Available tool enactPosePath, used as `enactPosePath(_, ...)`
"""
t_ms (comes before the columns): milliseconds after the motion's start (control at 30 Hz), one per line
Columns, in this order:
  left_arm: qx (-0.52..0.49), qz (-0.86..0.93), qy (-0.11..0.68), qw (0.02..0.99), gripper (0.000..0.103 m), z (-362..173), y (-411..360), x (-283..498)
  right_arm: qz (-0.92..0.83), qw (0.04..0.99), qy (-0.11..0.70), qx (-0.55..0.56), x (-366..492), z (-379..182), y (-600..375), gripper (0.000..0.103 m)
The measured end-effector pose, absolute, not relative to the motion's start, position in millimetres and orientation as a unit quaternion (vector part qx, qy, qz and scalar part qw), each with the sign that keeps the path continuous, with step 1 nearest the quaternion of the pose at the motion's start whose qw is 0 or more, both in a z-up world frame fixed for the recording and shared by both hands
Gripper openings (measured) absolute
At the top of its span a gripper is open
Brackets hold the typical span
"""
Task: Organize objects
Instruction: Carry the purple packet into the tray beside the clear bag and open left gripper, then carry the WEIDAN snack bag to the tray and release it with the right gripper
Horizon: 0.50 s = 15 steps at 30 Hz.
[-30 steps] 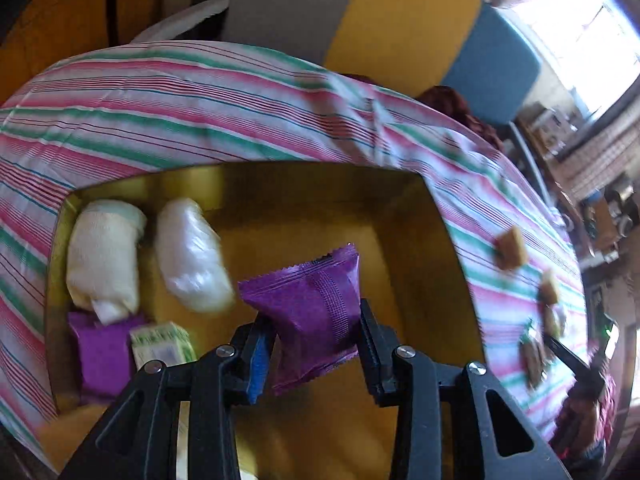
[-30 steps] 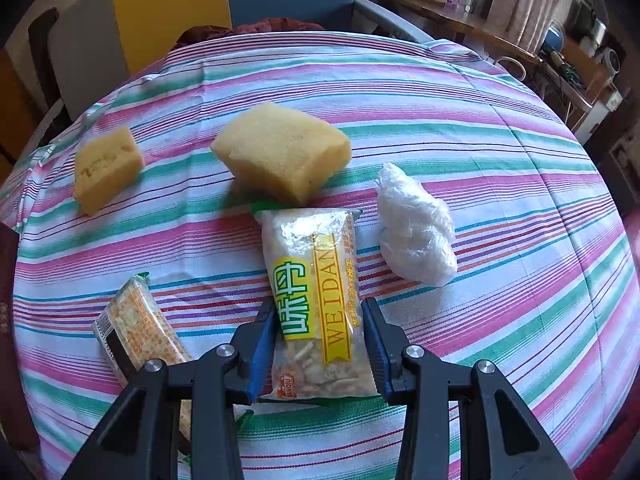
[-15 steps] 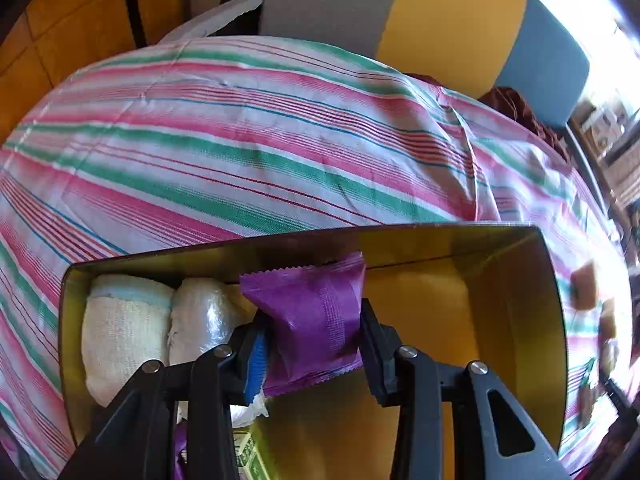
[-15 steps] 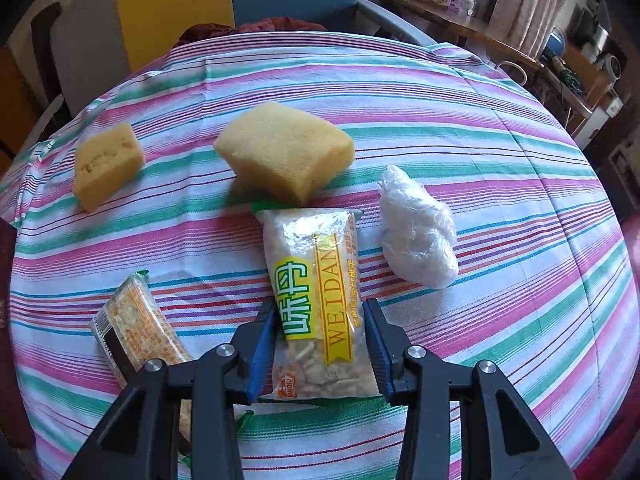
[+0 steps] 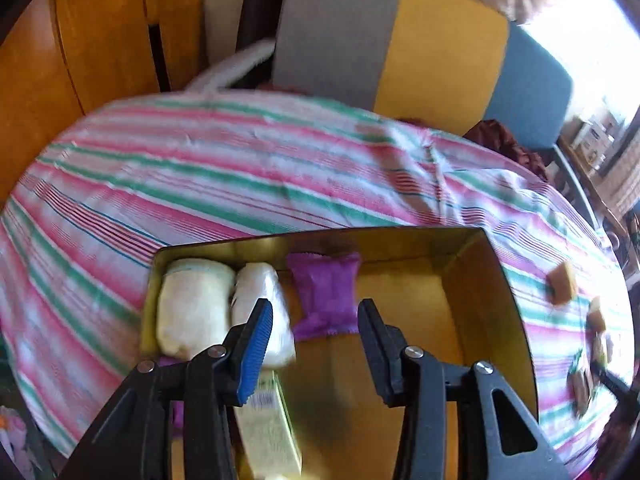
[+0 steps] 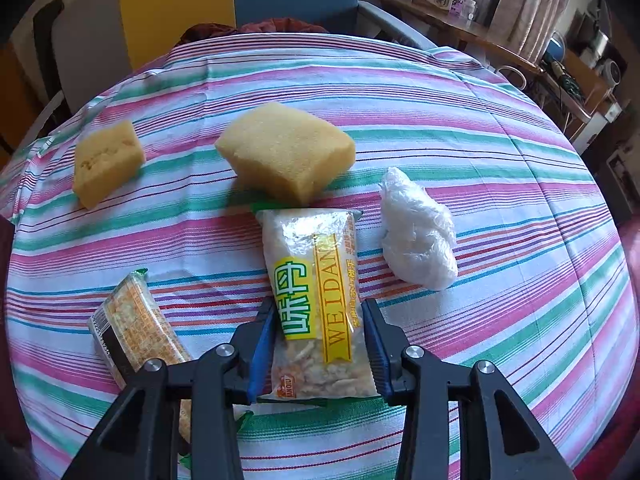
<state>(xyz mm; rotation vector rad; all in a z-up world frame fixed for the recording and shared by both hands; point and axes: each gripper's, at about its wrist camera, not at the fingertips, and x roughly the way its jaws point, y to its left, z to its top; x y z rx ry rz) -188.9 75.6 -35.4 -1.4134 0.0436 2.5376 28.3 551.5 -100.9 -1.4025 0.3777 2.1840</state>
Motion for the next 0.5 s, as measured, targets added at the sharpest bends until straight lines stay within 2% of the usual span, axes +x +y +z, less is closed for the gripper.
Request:
enactPosePath(200,-0.444,0.882,0.009,0.159,0.044,-19.9,79.1,-123.0,0.806,0.259,0.129,-0.517,26.2,-101.5,547.5,0.042)
enactPosePath(500,-0.415,0.891,0.041,0.182,0.044,-20.0,93.0,-69.0,0.807,0.267,0.114,-0.515,23.5,-100.7,541.2,0.04)
